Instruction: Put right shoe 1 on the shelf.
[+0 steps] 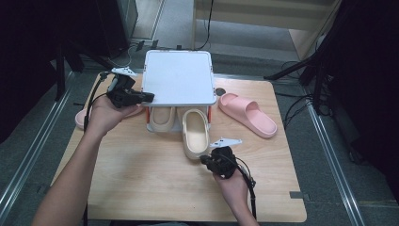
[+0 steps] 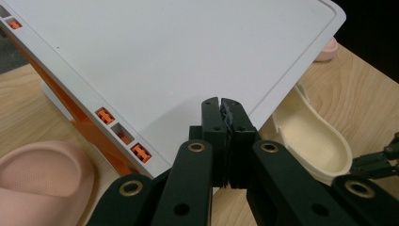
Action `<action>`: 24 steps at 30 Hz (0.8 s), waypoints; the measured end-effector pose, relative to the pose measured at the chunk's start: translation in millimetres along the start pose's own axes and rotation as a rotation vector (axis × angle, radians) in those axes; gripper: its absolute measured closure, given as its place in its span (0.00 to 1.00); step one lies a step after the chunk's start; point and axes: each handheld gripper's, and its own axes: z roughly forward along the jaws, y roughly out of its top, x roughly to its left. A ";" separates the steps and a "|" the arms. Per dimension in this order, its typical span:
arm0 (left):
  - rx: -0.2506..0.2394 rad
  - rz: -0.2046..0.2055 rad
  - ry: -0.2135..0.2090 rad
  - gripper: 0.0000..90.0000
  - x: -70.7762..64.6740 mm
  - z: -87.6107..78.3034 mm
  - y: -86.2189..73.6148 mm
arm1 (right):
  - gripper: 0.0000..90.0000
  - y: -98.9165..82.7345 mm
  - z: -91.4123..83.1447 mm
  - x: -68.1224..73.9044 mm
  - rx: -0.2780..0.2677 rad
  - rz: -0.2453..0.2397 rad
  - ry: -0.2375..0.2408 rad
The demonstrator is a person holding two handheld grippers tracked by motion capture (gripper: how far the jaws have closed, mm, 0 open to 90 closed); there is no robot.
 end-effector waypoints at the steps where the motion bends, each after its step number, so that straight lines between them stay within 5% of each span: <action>1: 0.000 0.001 0.001 0.99 0.0 0.0 0.0 | 0.99 3.0 1.7 -0.2 0.001 0.002 0.006; 24: -0.002 -0.001 -0.001 0.98 0.0 -0.1 -0.3 | 0.98 60.0 50.4 -18.0 -0.063 -0.017 -0.074</action>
